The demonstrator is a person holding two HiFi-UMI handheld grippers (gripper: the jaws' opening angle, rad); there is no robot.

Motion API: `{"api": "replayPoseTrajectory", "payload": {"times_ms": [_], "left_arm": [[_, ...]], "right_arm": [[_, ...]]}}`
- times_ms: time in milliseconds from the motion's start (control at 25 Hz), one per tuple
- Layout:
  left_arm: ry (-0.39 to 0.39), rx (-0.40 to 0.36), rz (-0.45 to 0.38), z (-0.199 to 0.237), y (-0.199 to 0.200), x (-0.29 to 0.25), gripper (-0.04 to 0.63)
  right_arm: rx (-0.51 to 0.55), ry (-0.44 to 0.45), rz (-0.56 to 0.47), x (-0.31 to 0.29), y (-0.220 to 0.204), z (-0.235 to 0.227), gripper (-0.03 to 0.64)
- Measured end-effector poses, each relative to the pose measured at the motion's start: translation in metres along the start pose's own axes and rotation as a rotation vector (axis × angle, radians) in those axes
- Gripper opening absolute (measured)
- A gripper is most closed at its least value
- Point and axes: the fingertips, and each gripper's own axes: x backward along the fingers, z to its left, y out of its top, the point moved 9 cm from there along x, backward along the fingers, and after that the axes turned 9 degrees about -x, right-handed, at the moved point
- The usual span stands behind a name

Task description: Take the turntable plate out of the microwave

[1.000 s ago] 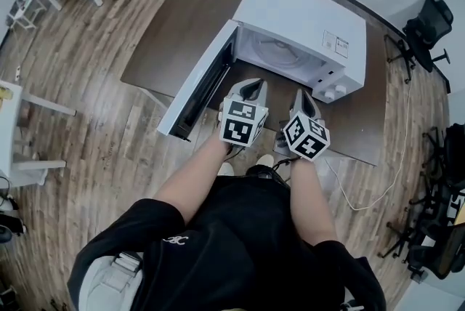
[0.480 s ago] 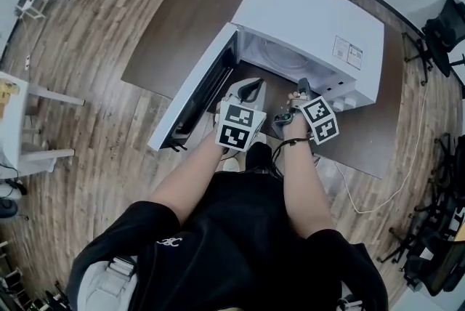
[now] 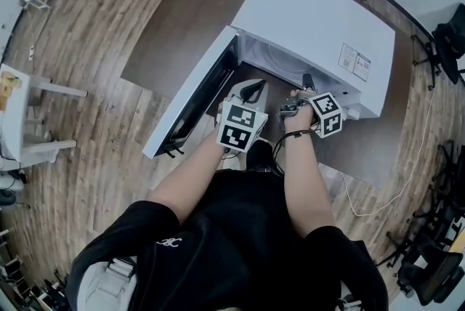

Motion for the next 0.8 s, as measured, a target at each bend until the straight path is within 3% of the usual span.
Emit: {"api": "replayPoseTrajectory", "payload": {"times_ms": [320, 800], "left_arm": [[-0.009, 0.011, -0.001, 0.007, 0.002, -0.004, 0.008], [-0.004, 0.024, 0.008, 0.012, 0.0, -0.007, 0.008]], "right_arm": [[-0.059, -0.088, -0.001, -0.011, 0.004, -0.006, 0.137], [-0.084, -0.13, -0.01, -0.027, 0.003, 0.003, 0.139]]}}
